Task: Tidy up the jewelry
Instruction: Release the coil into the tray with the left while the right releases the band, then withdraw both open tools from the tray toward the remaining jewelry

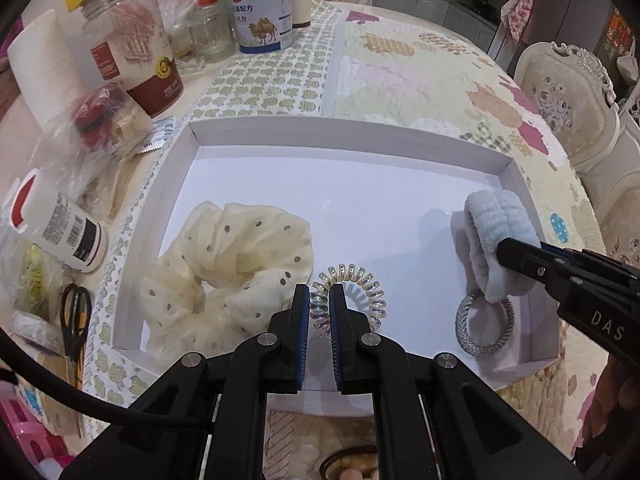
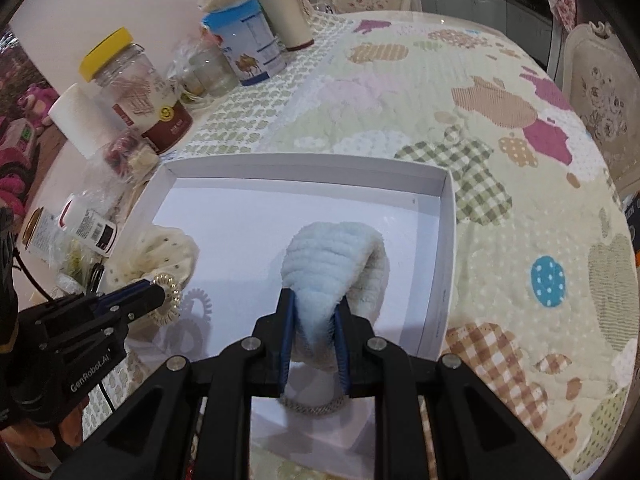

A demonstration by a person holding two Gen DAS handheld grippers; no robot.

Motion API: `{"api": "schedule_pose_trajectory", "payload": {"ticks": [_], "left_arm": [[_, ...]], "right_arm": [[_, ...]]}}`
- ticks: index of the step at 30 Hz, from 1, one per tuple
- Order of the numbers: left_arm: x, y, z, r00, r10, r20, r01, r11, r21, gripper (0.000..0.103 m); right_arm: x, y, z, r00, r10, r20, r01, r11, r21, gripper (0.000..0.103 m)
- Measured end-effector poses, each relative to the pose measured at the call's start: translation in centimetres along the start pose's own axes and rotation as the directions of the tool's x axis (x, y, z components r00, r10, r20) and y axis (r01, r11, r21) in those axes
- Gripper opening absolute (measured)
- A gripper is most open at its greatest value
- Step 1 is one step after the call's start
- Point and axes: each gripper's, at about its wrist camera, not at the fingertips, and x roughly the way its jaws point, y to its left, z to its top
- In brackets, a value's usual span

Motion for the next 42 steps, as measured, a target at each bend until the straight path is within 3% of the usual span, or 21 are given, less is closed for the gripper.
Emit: {"api": "schedule_pose_trajectory", "payload": {"ticks": [13,16,18,19,25,42], "left_arm": [[2.5,-0.3,-0.6,0.999,0.02,-0.051,-0.021,1.0,-0.002,0.0],[2.7,-0.5,-0.6,0.998,0.02,-0.055,-0.02,1.0,-0.004,0.001],[2.6,-0.5,-0.6,0.998,0.016,-0.059,-0.016,1.0,-0.005,0.011],[2.5,-0.5,-0.6,0.998,0.009,-0.059,-0.01,1.0,-0.009,0.02],[1.5,-0.8,-0.8,0.999,-0.004,-0.043,0.004,1.0,-0.008,0.032],[-4.9,-0.6,-3.1,0.997,0.033,0.073,-0.035,0.999,0.021,0.032]], "right_arm": [[1.8,-1.2,0.3,1.0,0.018,-0.012,-0.017,1.0,0.025,0.023],[1.6,-1.3,0.2,1.0,0.018,-0.005,-0.018,0.999,0.027,0.034],[1.1,-1.5,0.0,1.0,0.017,0.008,-0.017,0.999,0.034,0.052],[0.9,-1.6,0.0,1.0,0.024,0.014,-0.025,0.999,0.041,0.053],[-1.0,-2.2,-0.7,0.998,0.039,0.043,-0.042,0.997,0.071,0.053],[-7.9,0.4,-4.6,0.993,0.013,0.118,-0.02,0.998,0.059,0.057]]}}
